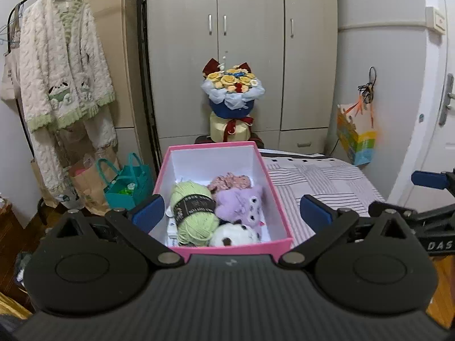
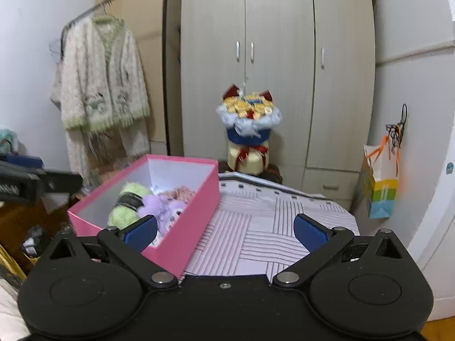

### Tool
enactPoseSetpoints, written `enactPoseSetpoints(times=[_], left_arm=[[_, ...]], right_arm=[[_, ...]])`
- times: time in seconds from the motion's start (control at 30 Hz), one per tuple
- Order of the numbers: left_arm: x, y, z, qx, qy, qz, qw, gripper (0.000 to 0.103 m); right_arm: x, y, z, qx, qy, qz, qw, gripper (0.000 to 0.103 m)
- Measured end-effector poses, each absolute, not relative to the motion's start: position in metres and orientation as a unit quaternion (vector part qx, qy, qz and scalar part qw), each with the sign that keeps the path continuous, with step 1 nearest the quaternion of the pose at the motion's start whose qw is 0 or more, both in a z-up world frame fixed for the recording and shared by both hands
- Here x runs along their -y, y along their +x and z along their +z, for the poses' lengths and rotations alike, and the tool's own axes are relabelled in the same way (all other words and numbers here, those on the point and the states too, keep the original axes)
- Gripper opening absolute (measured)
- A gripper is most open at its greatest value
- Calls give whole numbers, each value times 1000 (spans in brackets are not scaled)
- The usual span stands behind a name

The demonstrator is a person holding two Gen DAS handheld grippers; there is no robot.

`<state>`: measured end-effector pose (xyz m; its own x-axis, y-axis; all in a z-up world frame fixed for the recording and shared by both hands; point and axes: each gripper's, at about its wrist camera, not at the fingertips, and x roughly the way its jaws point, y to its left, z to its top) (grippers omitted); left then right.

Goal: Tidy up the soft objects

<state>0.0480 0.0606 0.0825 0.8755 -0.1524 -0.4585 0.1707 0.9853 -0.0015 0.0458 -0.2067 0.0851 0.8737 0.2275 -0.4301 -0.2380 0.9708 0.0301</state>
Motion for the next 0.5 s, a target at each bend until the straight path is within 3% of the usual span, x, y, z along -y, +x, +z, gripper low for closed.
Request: enactPoseSetpoints(times=[0.5], left_arm=[[-46,12,52,-197,38,-72,977,103]], right_arm=[[231,2,79,-226,26,62,972,103]])
